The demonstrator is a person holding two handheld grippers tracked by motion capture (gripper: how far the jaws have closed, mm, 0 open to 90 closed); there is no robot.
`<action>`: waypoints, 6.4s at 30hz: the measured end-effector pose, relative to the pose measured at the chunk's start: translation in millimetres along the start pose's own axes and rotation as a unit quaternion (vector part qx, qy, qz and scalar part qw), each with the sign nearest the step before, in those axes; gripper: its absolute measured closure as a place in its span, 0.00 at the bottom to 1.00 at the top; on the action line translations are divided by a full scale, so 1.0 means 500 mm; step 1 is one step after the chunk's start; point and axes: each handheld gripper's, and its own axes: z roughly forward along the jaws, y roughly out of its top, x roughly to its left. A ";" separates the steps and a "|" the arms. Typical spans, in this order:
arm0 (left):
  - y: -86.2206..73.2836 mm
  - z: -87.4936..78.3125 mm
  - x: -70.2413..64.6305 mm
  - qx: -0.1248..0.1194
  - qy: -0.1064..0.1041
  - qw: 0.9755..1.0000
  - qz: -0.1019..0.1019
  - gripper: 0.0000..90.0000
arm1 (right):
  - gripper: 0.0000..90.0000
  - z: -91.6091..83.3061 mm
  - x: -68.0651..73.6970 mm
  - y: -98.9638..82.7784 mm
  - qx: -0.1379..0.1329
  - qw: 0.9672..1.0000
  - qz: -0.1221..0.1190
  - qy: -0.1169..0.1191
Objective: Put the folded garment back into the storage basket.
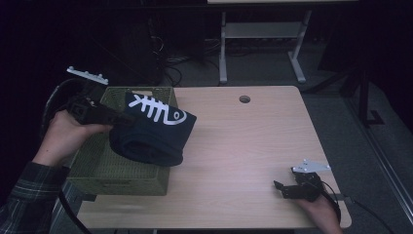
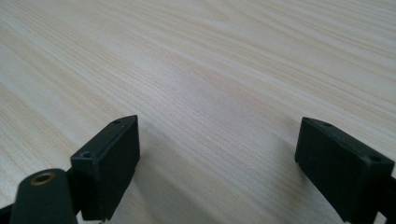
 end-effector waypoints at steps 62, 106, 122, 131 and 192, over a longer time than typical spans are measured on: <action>-0.224 0.084 0.250 0.032 0.008 0.993 -0.111 0.84 | 0.15 0.002 -0.001 0.002 0.000 1.000 0.002 -0.006; -0.221 0.121 0.250 0.047 0.165 0.982 -0.076 0.16 | 0.15 0.002 -0.001 0.002 0.000 1.000 0.002 -0.005; -0.172 0.136 0.181 -0.003 0.151 0.987 -0.055 0.14 | 0.14 0.003 -0.001 0.002 0.000 1.000 0.001 -0.005; -0.145 0.155 0.125 -0.025 0.141 0.989 -0.033 0.15 | 0.11 0.004 -0.001 0.003 0.003 1.000 -0.005 -0.001; -0.130 0.571 -0.174 -0.046 0.030 0.994 0.094 0.15 | 0.11 0.004 0.000 0.003 0.003 1.000 -0.005 0.000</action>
